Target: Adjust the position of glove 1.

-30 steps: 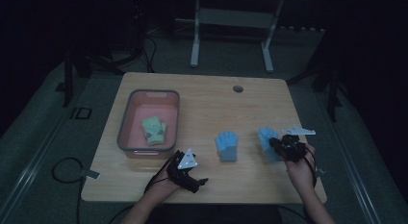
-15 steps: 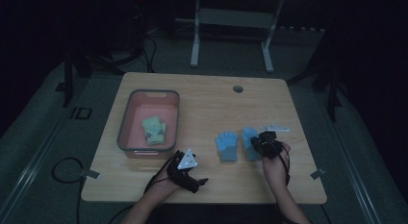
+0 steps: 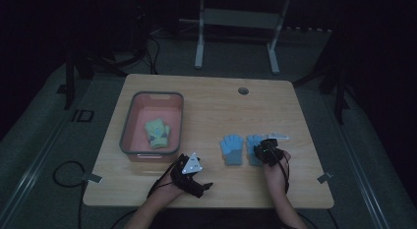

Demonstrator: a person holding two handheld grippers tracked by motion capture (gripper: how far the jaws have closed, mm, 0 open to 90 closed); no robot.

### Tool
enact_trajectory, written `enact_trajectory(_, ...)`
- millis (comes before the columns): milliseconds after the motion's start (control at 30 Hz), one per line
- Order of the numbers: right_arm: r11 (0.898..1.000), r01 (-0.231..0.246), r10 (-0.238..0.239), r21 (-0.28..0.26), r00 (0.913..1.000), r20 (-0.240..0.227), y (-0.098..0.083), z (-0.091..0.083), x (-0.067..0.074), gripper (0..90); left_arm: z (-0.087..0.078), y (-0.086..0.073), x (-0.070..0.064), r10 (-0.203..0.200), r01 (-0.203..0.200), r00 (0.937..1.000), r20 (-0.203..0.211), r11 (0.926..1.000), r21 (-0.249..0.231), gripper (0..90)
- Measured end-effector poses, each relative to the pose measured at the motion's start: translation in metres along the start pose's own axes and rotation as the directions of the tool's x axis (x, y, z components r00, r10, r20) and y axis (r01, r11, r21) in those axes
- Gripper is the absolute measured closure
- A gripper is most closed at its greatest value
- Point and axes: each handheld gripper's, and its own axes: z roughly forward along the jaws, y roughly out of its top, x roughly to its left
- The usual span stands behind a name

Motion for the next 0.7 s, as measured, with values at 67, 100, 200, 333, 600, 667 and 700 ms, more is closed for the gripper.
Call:
enact_trajectory(67,1.0,-0.002,0.002,0.0,0.9999,-0.011,0.001,0.0,-0.002,70.9,0.0,0.0,0.0,0.0,0.0,1.0,0.0,1.0,0.0,1.9)
enact_trajectory(100,1.0,0.002,-0.002,0.0,0.9999,-0.012,0.001,-0.001,-0.003,69.5,0.0,0.0,0.0,0.0,0.0,1.0,0.0,1.0,0.0,1.9)
enact_trajectory(200,1.0,0.023,-0.023,0.0,0.9994,-0.024,0.004,-0.004,-0.006,68.4,0.0,0.0,0.0,-0.001,0.001,1.0,0.0,1.0,-0.001,2.0)
enact_trajectory(333,0.993,0.115,-0.116,-0.015,0.9914,-0.062,0.011,-0.016,-0.016,63.5,0.0,0.0,0.0,-0.003,0.003,1.0,0.002,1.0,-0.001,1.9)
enact_trajectory(600,0.969,0.231,-0.245,-0.086,0.9443,-0.22,0.022,-0.04,-0.034,62.8,0.001,0.0,0.001,-0.002,0.002,1.0,0.0,1.0,0.009,2.0)
enact_trajectory(667,0.956,0.272,-0.291,-0.108,0.9215,-0.257,0.024,-0.044,-0.036,63.3,0.001,0.0,0.0,-0.001,0.001,1.0,-0.002,1.0,0.01,2.0)
enact_trajectory(700,0.953,0.284,-0.303,-0.109,0.9176,-0.258,0.025,-0.044,-0.037,63.3,0.001,0.0,0.0,0.001,-0.001,1.0,-0.002,0.9999,0.01,2.0)
